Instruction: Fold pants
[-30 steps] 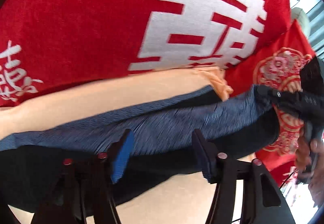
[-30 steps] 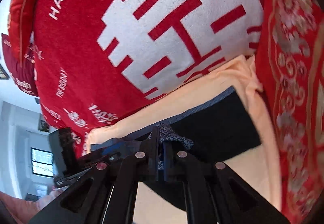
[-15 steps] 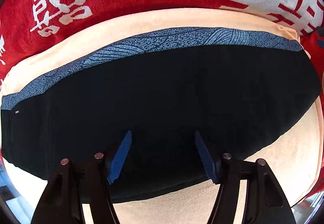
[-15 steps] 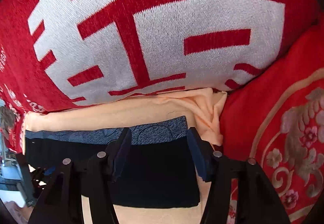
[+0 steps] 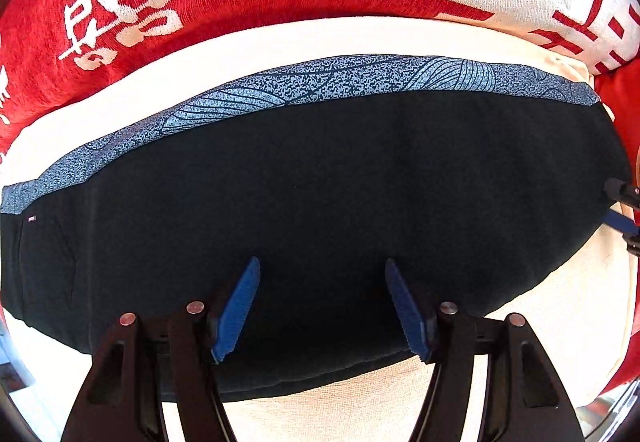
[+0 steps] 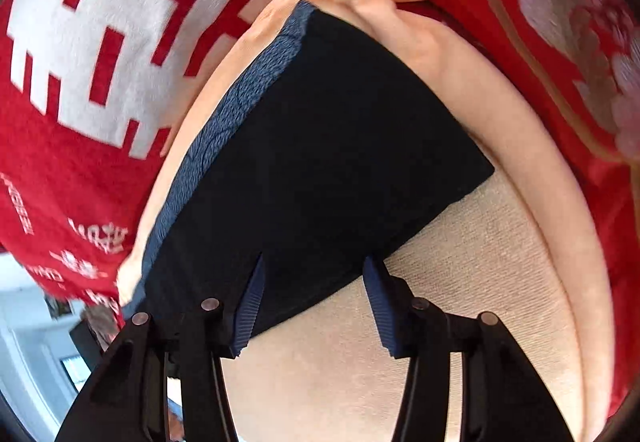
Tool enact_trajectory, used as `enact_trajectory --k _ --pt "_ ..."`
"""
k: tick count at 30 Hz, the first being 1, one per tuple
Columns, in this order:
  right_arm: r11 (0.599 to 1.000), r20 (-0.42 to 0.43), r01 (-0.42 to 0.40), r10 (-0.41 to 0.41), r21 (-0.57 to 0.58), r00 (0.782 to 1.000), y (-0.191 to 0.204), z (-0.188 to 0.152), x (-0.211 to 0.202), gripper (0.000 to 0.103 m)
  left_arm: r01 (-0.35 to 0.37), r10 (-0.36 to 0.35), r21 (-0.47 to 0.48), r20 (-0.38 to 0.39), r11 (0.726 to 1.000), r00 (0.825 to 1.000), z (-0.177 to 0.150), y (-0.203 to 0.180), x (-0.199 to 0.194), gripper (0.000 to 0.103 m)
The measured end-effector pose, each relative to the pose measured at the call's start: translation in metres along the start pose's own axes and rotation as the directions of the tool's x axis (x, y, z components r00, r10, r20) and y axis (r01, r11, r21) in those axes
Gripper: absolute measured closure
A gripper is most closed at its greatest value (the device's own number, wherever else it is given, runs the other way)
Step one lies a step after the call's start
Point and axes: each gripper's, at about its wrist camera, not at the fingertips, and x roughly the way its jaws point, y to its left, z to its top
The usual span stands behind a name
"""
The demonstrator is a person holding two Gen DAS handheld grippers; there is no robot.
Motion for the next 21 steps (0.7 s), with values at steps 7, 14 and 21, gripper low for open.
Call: enact_trajectory --k 7,14,21 --pt "0.999 0.027 -0.041 0.042 -0.030 0.999 0.000 0.000 -0.023 0.097 0.008 -0.008 0.003 -0.007 1.000 1.000 -0.006 0.000 -0.005 0.036" --pt "0.994 -0.035 0.066 -0.069 -0.086 0.997 0.001 -0.010 -0.019 0.090 0.012 -0.012 0.027 -0.023 1.000 1.000 -0.006 -0.001 -0.012 0.036" --pt "0.924 0.083 0.157 -0.136 -0.348 0.987 0.061 0.023 -0.037 0.076 0.023 -0.024 0.020 0.038 1.000 0.999 0.037 -0.009 -0.008 0.036"
